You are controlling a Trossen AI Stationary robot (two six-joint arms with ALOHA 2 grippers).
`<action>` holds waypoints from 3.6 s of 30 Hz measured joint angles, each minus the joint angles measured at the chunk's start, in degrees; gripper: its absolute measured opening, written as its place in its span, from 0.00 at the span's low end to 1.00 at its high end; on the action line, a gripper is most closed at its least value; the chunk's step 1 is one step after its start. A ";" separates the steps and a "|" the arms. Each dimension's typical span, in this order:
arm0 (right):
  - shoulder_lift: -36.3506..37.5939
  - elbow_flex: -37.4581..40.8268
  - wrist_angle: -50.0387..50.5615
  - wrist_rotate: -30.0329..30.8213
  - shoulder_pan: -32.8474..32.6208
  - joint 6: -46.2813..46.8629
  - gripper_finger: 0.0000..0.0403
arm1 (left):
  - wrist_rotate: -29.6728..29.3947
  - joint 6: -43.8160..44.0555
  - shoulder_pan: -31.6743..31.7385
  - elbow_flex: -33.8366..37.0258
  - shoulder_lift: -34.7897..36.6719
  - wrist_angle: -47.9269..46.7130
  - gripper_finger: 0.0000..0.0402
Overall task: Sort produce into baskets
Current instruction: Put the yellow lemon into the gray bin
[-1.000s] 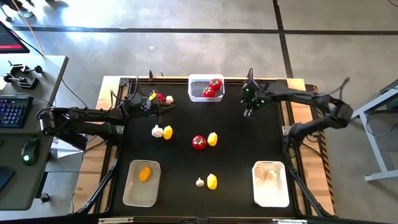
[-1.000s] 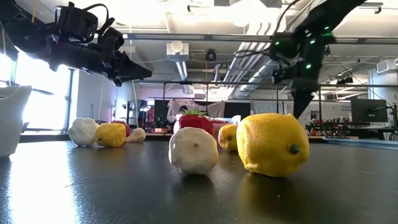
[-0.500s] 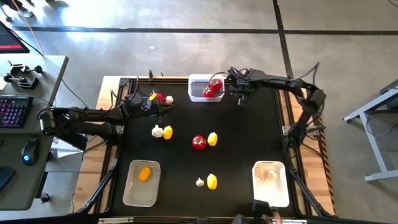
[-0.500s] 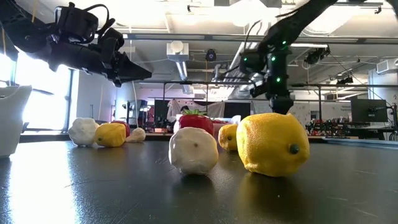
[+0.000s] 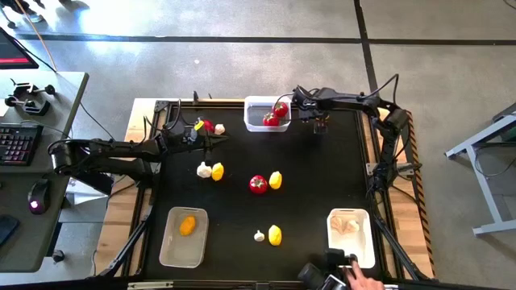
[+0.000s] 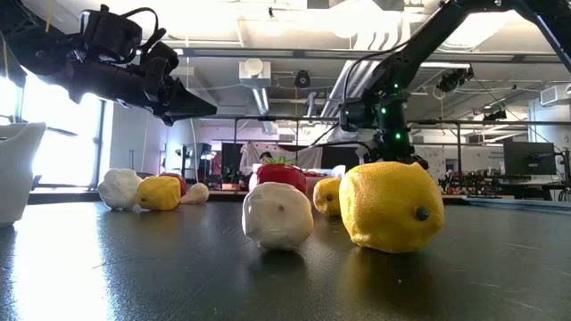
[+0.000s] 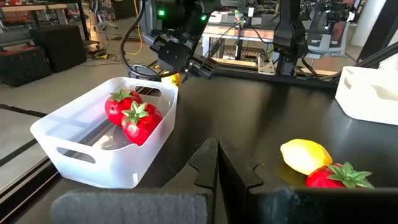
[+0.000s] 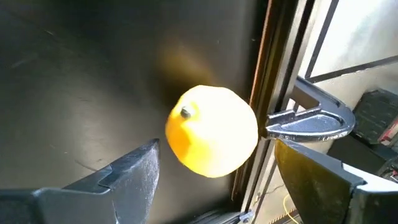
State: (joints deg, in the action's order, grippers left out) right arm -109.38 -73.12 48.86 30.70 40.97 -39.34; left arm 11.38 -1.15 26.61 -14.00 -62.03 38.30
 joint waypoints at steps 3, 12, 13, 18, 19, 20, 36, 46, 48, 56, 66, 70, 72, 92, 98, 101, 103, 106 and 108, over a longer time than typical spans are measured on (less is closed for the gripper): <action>-0.04 0.00 -0.04 -2.85 0.82 -1.09 0.76 | 0.00 0.00 0.00 0.00 0.01 0.03 0.00; -0.04 0.00 -1.18 -6.16 1.53 -4.49 0.76 | 0.00 0.00 0.00 0.00 -0.01 0.07 0.00; -0.04 0.00 -1.41 -6.38 1.53 -4.64 0.76 | 0.00 0.00 0.00 0.00 -0.01 0.07 0.00; -0.04 0.00 -1.76 -7.10 1.53 -4.66 0.75 | 0.00 0.00 0.00 0.00 0.00 0.08 0.00; -0.04 0.00 -1.72 -7.10 1.53 -4.65 0.73 | 0.00 0.00 0.00 0.00 0.01 0.08 0.00; -0.04 0.00 -1.68 -7.08 1.53 -4.65 0.72 | 0.00 0.00 0.00 0.00 0.00 0.09 0.00; 0.84 0.02 0.38 -5.90 1.17 -2.91 0.33 | 0.00 0.46 -0.04 0.00 0.01 0.10 0.00; 10.68 0.02 3.50 -17.25 -0.50 9.23 0.33 | 0.02 1.53 -0.04 0.00 0.01 -0.69 0.00; 13.40 0.02 3.54 -20.88 -1.16 13.16 0.33 | 0.02 1.98 -0.04 0.00 -0.01 -0.67 0.00; 25.19 7.99 -5.05 -31.46 -7.27 25.84 0.32 | 0.03 2.56 -0.98 0.00 0.01 -0.64 0.00; 31.20 25.32 -39.85 -35.87 -20.47 44.98 0.32 | 4.58 2.75 -5.23 -1.84 0.01 -4.07 0.00; 30.11 30.24 -56.45 -35.48 -26.28 50.05 0.32 | 1.30 -1.10 -8.74 -3.07 -0.26 -6.68 0.02; 29.03 31.73 -64.15 -35.18 -28.74 51.55 0.32 | -1.17 -3.27 -10.46 -3.42 -0.69 -6.88 0.04; 23.41 29.73 -83.46 -30.59 -38.52 49.38 0.32 | -6.63 -3.46 -16.90 -13.17 -11.14 -6.77 0.48; 23.41 29.73 -83.88 -30.71 -38.52 49.36 0.32 | -2.21 -0.95 -17.42 -16.05 -11.12 -6.72 0.57; 23.41 29.73 -84.21 -30.70 -38.52 49.36 0.32 | -2.04 -1.00 -18.07 -17.08 -11.28 -7.06 0.60; 23.41 29.73 -84.28 -30.73 -38.52 49.32 0.32 | -1.92 -1.45 -18.34 -17.52 -11.85 -7.10 0.62; 23.41 29.73 -84.30 -30.77 -38.52 49.16 0.32 | -2.01 -1.95 -18.73 -18.34 -13.58 -7.14 0.63; 23.41 29.73 -84.34 -30.80 -38.52 49.16 0.32 | -2.77 -2.08 -18.82 -18.84 -14.85 -7.35 0.64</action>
State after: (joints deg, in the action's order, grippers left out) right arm -85.97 -43.40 -35.48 -0.10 2.46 9.82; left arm 8.61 -3.23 7.79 -32.84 -76.87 30.94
